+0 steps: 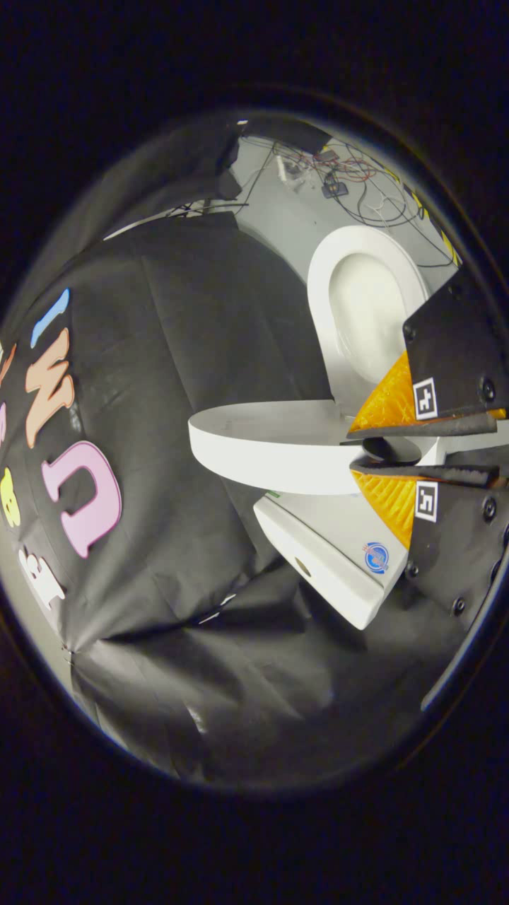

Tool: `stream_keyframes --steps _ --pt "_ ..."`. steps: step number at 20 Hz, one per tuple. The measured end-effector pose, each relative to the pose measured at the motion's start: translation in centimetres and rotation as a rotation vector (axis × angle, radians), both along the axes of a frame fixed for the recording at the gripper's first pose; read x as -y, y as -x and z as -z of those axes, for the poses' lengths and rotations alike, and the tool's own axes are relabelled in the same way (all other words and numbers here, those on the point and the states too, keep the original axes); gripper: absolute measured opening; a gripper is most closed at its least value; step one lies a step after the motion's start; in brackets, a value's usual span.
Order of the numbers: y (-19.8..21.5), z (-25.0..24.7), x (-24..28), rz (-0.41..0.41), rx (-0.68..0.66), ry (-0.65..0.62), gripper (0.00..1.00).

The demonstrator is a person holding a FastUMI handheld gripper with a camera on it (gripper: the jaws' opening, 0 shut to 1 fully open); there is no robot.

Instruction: Open the toilet lid.

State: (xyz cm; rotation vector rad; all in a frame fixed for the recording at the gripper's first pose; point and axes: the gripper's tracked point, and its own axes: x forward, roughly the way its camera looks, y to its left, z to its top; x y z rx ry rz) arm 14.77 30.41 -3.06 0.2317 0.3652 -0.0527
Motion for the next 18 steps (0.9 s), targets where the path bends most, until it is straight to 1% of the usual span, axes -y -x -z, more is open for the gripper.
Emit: stream_keyframes --steps 5,8,12,18 --pt "-1.1 -0.5 -2.7 -0.030 -0.006 0.052 0.18" --pt "-1.6 -0.5 -3.9 -0.029 -0.018 0.071 0.18" --pt "-2.4 -0.4 -6.5 -0.065 -0.037 0.116 0.17" --pt "-3.3 -0.2 -8.9 -0.105 -0.004 0.108 0.18"
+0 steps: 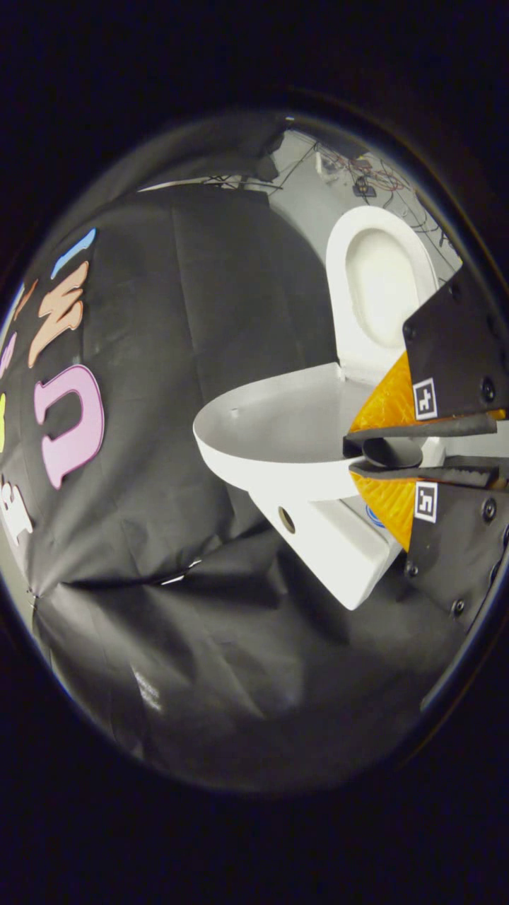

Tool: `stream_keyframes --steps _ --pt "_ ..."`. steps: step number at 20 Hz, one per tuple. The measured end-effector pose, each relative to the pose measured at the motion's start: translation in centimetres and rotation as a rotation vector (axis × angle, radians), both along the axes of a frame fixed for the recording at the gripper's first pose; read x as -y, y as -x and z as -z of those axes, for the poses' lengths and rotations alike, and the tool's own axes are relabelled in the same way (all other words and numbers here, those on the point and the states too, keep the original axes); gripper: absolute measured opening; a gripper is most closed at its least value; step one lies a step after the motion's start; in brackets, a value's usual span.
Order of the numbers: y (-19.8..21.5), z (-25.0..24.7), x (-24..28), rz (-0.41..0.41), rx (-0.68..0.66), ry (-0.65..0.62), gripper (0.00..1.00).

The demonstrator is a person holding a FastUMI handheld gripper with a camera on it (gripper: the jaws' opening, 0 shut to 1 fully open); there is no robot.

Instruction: Open the toilet lid.

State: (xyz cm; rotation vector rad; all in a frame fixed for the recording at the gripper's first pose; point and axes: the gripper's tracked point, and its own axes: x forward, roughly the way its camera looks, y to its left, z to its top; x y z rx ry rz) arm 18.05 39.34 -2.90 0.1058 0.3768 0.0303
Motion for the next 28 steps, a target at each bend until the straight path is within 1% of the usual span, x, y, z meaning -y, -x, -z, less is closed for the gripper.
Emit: stream_keyframes --steps 7,9,12,13,14,16,17,19,20,22,23,24,28 --pt "-1.4 0.6 -3.6 -0.058 -0.019 -0.013 0.18" --pt "-1.4 0.7 -4.2 -0.062 -0.010 0.006 0.18" --pt "-1.3 0.9 -4.1 -0.056 -0.013 -0.003 0.18" --pt "-1.4 0.9 -4.2 -0.062 -0.013 0.004 0.18" --pt "-1.7 1.6 -4.9 -0.087 -0.032 0.003 0.18" --pt "-1.6 2.8 -5.7 -0.151 -0.035 0.016 0.34" --pt "-1.4 3.9 -5.2 -0.161 -0.054 0.034 0.42" --pt "-1.1 6.4 -3.9 -0.171 -0.109 0.077 0.59" --pt "-0.7 7.5 -3.9 -0.177 -0.127 0.079 0.67" --pt "-0.1 8.4 -3.2 -0.171 -0.116 0.056 0.83" --pt "0.6 8.2 -2.4 -0.158 -0.097 0.052 0.93" --pt "1.1 8.1 -1.8 -0.150 -0.076 0.049 0.99" --pt "3.3 6.3 -0.1 -0.111 0.003 0.033 0.99"
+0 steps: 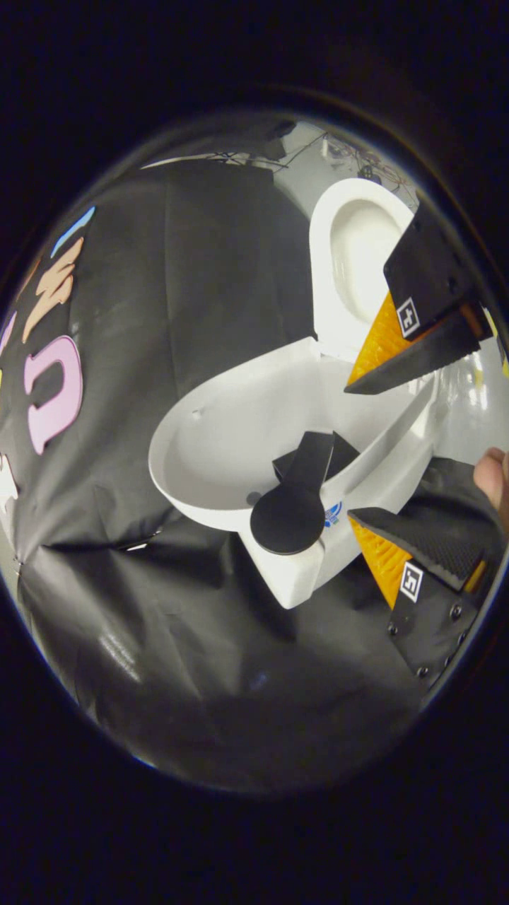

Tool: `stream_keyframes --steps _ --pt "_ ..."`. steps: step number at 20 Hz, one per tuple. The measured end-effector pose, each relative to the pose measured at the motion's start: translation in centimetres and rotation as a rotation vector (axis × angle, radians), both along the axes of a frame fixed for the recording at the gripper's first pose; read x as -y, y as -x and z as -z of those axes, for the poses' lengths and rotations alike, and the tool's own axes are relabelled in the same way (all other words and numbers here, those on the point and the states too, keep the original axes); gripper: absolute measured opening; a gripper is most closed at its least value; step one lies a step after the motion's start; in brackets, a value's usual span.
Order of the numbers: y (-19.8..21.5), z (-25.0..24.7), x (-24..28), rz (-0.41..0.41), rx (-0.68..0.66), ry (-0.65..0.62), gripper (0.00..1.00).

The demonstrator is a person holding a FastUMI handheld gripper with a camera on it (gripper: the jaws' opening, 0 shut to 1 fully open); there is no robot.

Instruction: Open the toilet lid.

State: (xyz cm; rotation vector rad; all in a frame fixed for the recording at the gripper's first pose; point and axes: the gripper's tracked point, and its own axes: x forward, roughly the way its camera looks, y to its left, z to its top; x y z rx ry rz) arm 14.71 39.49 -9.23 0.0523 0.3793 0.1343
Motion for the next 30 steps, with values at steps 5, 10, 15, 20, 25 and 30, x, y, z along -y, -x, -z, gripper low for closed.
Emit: stream_keyframes --steps 5,10,15,20,25,30 --pt "3.3 -0.7 3.8 0.002 0.050 0.033 0.99" --pt "5.1 -4.3 7.8 0.009 0.127 0.073 0.99" --pt "7.0 -8.8 11.7 0.032 0.214 0.103 0.99" --pt "9.0 -10.2 14.2 0.049 0.239 0.144 0.99" --pt "10.2 -10.4 17.7 0.087 0.211 0.140 0.98" --pt "10.9 -12.2 21.0 0.120 0.225 0.154 0.97"
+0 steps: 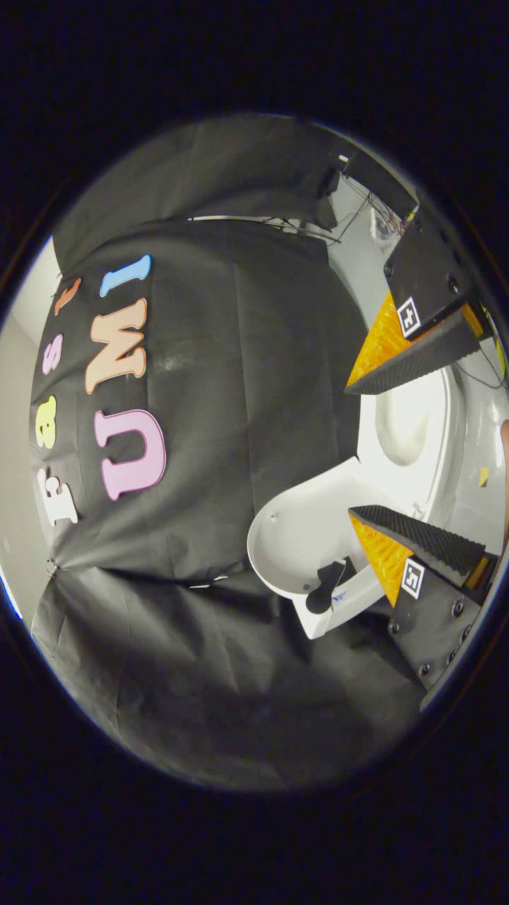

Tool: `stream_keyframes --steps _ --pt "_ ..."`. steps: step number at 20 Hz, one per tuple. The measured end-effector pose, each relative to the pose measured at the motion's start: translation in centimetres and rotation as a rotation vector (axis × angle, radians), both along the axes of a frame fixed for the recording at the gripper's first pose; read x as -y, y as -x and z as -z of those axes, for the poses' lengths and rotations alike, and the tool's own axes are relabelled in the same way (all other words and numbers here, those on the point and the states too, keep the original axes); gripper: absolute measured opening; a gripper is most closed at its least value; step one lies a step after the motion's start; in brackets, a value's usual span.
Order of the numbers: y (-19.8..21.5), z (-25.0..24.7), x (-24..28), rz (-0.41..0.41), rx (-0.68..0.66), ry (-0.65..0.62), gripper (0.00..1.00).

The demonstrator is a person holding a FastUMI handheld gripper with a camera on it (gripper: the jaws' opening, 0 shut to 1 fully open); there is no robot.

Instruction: Open the toilet lid.

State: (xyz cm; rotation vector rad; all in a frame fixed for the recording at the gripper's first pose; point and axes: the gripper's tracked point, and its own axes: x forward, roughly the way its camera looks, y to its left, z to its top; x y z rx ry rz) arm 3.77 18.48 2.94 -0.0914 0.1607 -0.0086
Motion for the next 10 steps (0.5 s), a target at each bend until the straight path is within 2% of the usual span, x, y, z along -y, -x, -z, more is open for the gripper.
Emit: stream_keyframes --steps 4,10 --pt "1.1 -2.0 3.9 0.019 0.027 -0.015 0.97" --pt "3.4 -4.6 7.7 0.010 0.030 0.048 0.97"
